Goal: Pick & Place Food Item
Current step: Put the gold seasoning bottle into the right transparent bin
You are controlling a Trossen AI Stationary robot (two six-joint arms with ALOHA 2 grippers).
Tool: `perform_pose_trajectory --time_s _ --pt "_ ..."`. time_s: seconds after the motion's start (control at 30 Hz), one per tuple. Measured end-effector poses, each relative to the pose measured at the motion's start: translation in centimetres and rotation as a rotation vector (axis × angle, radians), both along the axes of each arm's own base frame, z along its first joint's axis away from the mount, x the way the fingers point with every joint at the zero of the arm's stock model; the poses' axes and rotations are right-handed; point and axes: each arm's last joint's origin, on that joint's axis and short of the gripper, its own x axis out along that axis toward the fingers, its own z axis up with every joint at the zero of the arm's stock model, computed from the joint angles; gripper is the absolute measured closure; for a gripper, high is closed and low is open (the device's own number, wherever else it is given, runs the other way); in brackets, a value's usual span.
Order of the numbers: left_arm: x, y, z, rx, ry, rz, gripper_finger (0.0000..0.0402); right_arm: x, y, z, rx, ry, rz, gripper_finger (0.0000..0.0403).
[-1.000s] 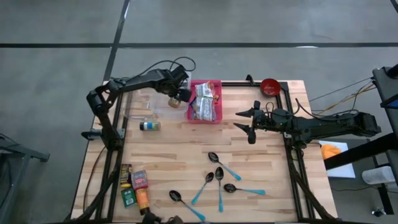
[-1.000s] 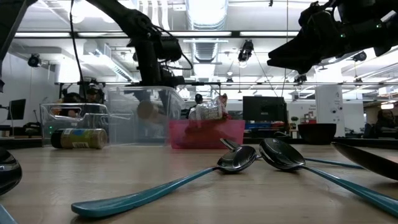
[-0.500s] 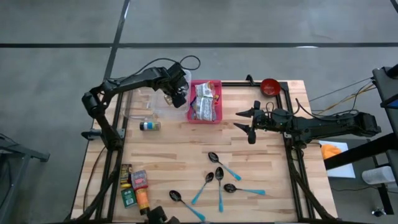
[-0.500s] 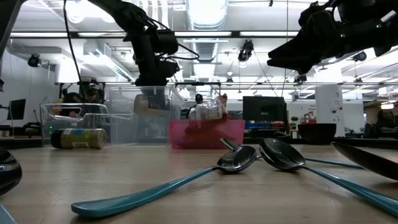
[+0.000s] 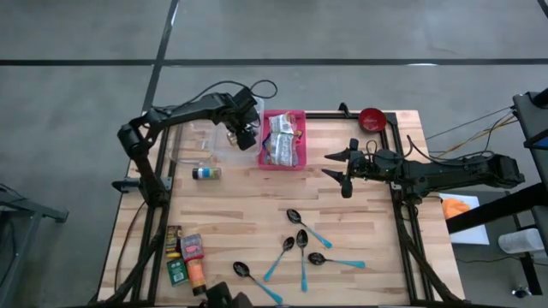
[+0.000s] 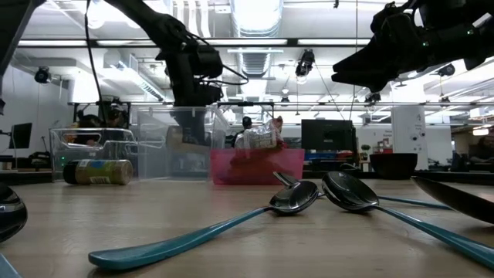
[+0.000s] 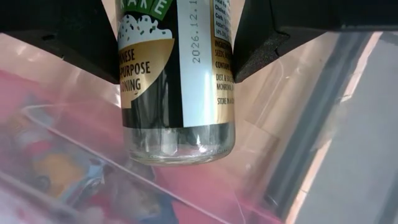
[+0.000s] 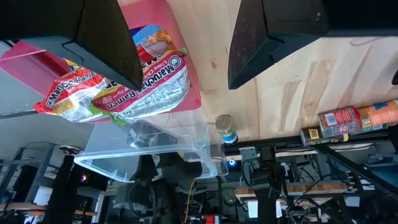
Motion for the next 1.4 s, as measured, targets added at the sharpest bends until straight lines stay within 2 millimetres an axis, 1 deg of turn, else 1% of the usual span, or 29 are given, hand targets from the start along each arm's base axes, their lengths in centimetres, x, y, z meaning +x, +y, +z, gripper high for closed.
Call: perform_pose_trajectory --time_s 0.3,0.57,0.73,0.87,1.1,1.2,1.4 --pt "0.3 0.6 -2.1 -0.06 0.032 0.003 0.0127 0.0 0.0 0.0 -0.005 0.002 0.001 0.0168" --pt "-0.2 0.3 -4.6 -0.112 0.048 0.007 0.0127 0.0 0.0 0.0 -0.01 0.004 0.001 0.0168" --pt "-0.5 0.1 -5.6 -0.116 0.045 0.013 0.0127 0.0 0.0 0.0 -0.01 0.003 0.002 0.0168" --pt "-0.6 0.0 -6.0 -0.114 0.038 0.013 0.0127 0.0 0.0 0.0 -0.011 0.004 0.001 0.0168" --pt "-0.6 0.0 -6.1 -0.116 0.034 0.016 0.0125 0.0 0.0 0.0 -0.01 0.003 0.001 0.0168" --pt "-0.6 0.0 -6.0 -0.119 0.032 0.028 0.0113 0.0 0.0 0.0 -0.011 0.004 0.001 0.0168" --pt "-0.6 -0.1 -6.0 -0.128 0.028 0.032 0.0061 0.0 0.0 0.0 -0.01 0.004 0.002 0.0168"
